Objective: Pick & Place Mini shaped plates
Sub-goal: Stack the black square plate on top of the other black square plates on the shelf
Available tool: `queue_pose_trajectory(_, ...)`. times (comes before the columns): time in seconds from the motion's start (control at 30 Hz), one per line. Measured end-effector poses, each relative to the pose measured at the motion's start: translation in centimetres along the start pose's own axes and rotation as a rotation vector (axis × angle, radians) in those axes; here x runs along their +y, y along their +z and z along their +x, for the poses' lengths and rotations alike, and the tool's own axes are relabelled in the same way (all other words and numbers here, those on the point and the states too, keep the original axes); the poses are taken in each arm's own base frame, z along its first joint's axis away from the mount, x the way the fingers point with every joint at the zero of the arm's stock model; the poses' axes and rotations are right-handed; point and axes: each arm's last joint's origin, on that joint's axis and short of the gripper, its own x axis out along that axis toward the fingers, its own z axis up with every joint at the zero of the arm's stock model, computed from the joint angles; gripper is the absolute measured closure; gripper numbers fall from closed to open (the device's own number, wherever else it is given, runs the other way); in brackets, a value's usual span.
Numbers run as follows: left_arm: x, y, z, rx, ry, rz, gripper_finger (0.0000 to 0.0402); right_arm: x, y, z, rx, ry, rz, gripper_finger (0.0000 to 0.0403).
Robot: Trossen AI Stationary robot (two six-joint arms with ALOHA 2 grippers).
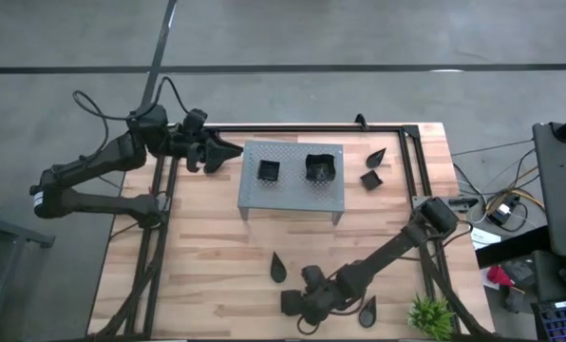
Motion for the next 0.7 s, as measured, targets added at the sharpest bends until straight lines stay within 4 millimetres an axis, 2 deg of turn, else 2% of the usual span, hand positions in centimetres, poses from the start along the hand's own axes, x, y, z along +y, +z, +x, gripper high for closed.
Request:
queue_pose_trajectory(0.1,0.0,0.0,0.0,0.0,0.0,0.0,0.0298,-0.3,0.1,-0.3,-0.024,-0.066,-0.002,0.0184)
queue_pose_trajectory(0.43,-0.1,0.0,-0.1,0.005,-0.007,0.002,0.0298,-1.0,0.8,0.3,-0.043,-0.088,0.011,0.0186)
queue_pose_trajectory(0.7,-0.1,0.0,-0.1,0.005,-0.006,0.002,0.0298,-1.2,1.0,0.7,-0.047,-0.098,-0.008,0.0218)
